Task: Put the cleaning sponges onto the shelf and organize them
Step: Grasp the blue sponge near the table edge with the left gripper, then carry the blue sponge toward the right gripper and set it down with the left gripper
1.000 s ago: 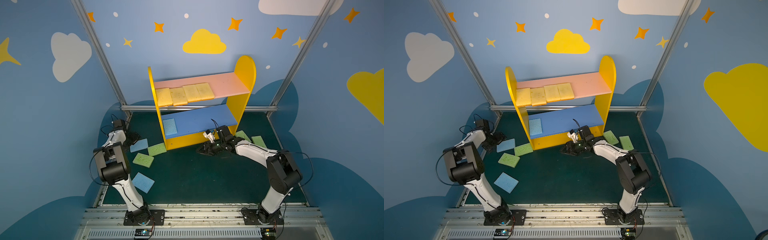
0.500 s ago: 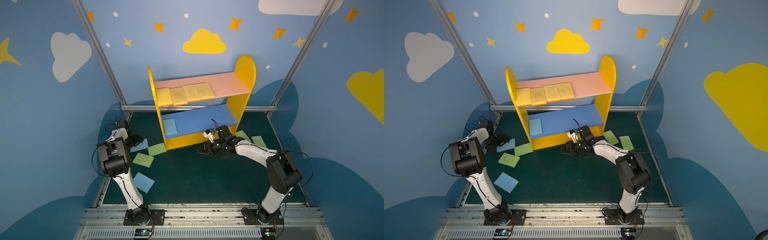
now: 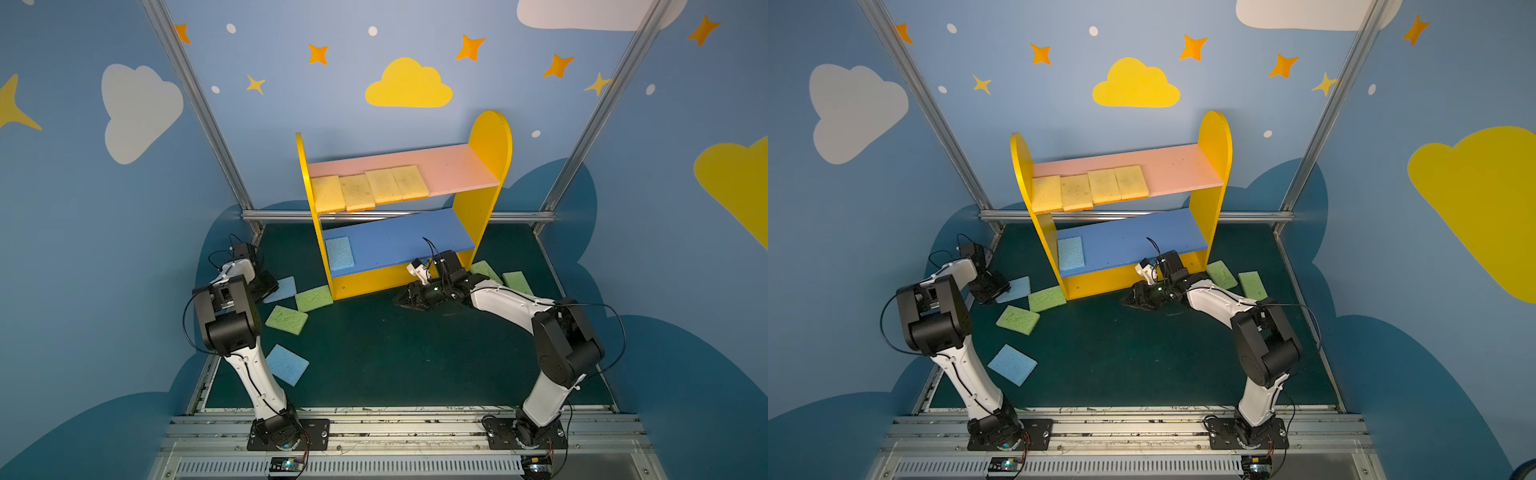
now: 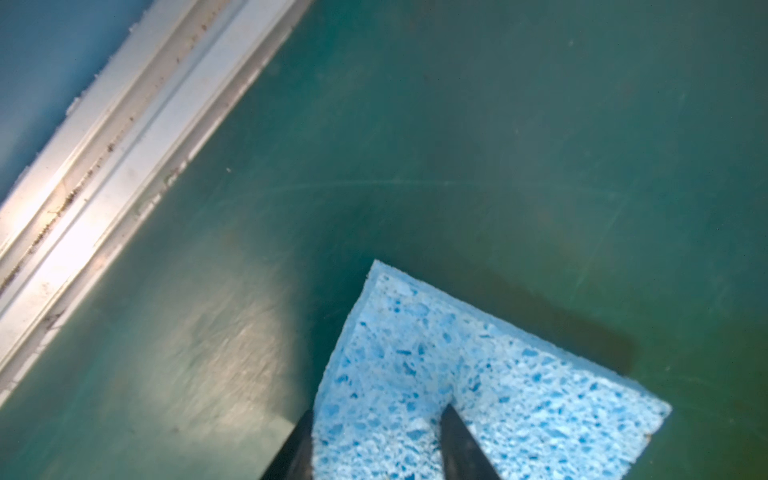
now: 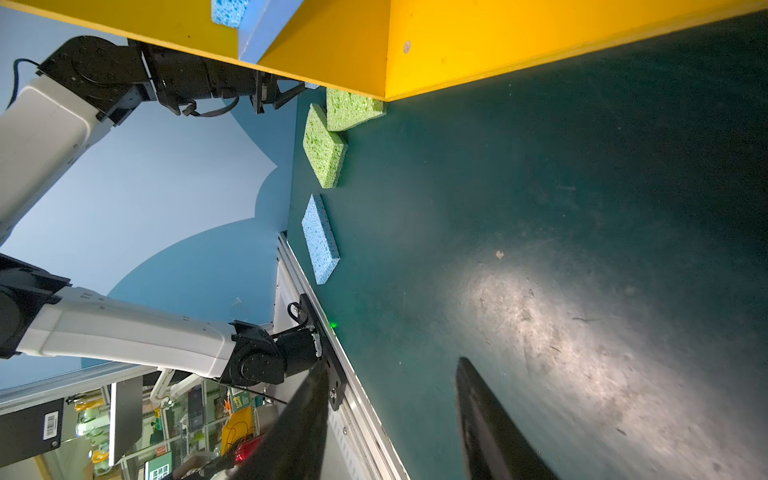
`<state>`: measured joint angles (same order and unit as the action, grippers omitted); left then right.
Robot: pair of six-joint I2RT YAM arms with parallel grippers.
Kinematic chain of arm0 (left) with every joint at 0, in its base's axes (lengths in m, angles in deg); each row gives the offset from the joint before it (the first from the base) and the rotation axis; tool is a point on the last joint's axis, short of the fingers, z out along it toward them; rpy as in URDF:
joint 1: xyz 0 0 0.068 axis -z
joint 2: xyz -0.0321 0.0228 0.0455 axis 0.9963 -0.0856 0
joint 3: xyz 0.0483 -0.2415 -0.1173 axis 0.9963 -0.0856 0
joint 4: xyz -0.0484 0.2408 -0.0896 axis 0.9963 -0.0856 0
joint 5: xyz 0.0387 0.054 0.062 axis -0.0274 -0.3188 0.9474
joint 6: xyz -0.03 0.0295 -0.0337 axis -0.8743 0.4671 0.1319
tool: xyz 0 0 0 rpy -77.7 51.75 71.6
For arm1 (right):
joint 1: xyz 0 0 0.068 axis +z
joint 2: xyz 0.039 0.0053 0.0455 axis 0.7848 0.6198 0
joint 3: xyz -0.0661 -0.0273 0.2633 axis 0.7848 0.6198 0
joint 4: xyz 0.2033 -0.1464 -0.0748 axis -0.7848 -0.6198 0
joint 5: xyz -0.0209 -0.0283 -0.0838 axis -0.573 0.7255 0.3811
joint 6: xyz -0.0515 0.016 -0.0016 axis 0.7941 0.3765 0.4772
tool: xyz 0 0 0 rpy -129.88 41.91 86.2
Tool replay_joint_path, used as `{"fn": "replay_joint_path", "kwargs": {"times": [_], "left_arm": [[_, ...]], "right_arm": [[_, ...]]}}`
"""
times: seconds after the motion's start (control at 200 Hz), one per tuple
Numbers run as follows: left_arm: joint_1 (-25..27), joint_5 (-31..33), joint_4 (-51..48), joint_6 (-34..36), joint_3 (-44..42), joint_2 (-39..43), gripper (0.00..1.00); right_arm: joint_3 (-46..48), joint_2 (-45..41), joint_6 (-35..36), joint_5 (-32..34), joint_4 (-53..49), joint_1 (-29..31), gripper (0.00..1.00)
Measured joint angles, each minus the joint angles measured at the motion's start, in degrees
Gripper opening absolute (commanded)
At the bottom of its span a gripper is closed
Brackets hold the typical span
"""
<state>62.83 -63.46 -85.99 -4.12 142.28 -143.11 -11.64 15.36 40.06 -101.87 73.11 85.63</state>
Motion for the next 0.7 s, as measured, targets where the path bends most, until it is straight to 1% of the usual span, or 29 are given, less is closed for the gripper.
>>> {"fn": "replay_joint_path", "kwargs": {"times": [0.115,0.195,0.22,0.516,0.621,0.696], "left_arm": [[0.07,-0.2,1.9,0.2,-1.97,1.33,0.27],[0.13,-0.42,2.14,0.15,-3.02,2.84,0.08],[0.17,-0.46,2.16,0.48,-3.3,3.34,0.03],[1.01,-2.08,2.58,0.5,-5.88,12.94,0.03],[1.01,-3.06,3.28,-0.04,-9.94,18.8,0.03],[1.01,-4.17,4.22,-0.76,-14.93,24.81,0.03]], "right_arm": [[0.0,0.0,-0.02,0.0,0.0,0.0,0.48],[0.0,0.0,0.0,0.0,0.0,0.0,0.48],[0.0,0.0,0.0,0.0,0.0,0.0,0.48],[0.59,-0.48,0.02,0.04,-0.02,0.0,0.48],[0.9,-0.92,0.0,0.07,-0.02,0.0,0.48],[1.14,-1.14,-0.02,0.02,-0.02,0.0,0.48]]}}
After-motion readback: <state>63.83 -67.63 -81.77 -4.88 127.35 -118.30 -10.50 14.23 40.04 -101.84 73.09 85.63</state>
